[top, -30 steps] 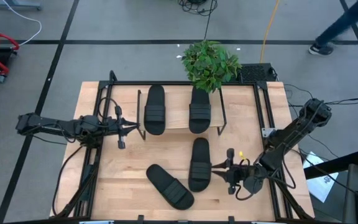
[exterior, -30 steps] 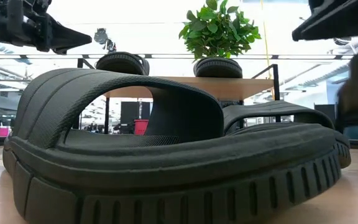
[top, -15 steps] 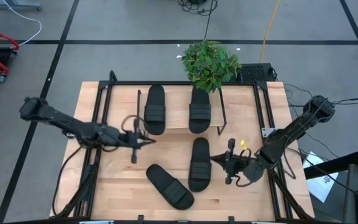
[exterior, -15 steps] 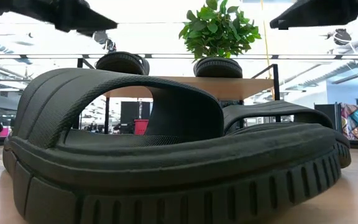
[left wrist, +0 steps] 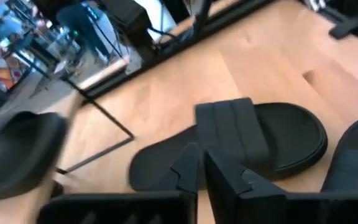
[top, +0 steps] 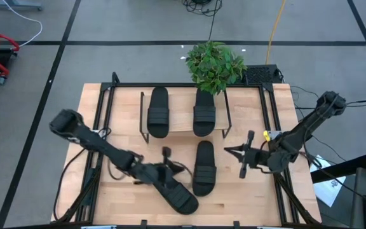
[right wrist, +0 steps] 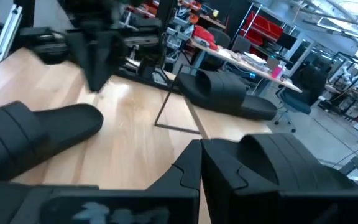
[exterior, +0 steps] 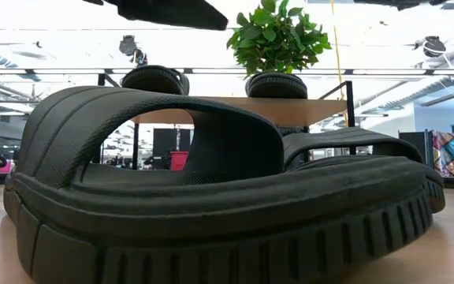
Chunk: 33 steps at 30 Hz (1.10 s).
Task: Pick and place slides into the shelf
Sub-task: Put the black slide under the shelf
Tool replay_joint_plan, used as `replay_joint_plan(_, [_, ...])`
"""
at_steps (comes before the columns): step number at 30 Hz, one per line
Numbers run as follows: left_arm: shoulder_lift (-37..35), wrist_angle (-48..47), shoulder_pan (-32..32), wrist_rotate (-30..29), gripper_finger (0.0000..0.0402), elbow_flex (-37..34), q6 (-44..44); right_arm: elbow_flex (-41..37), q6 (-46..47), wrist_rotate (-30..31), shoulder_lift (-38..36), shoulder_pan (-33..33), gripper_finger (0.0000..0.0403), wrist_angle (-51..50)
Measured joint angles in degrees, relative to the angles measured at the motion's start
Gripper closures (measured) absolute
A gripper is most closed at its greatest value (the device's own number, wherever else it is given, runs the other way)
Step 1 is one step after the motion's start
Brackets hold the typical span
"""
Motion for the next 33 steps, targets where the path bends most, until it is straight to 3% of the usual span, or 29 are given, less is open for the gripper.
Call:
replay_joint_plan(12, [22.8, -19.0, 0.3, 0.2, 0.0233, 28.2, -1.0, -3.7, 1.6, -2.3, -3.3, 0.1, 0.0403, 2.1])
replay_joint_plan(18, [31.1, -34.9, 0.2, 2.7, 0.0175, 44.2, -2.2, -3.7, 1.5, -3.1, -3.3, 1.1, 0.0403, 3.2])
replay_joint_plan(26, [40.9, -46.4, 1.1, -1.4, 0.0156, 57.6, -5.2, -3.7, 2.3, -2.5, -4.8, 3.1, 0.0403, 3.5])
replay_joint_plan(30, [44.1, -50.4, 1.2, -7.8, 0.0155, 63.4, -6.2, -3.7, 2.7, 0.4, -5.5, 4.6, 0.0403, 3.1])
replay_joint_plan(33, [45.5, -55.4, 1.5, -7.5, 0.0155, 66.1, -7.6, -3.7, 2.7, 0.3, -5.6, 5.7, 0.0403, 3.1])
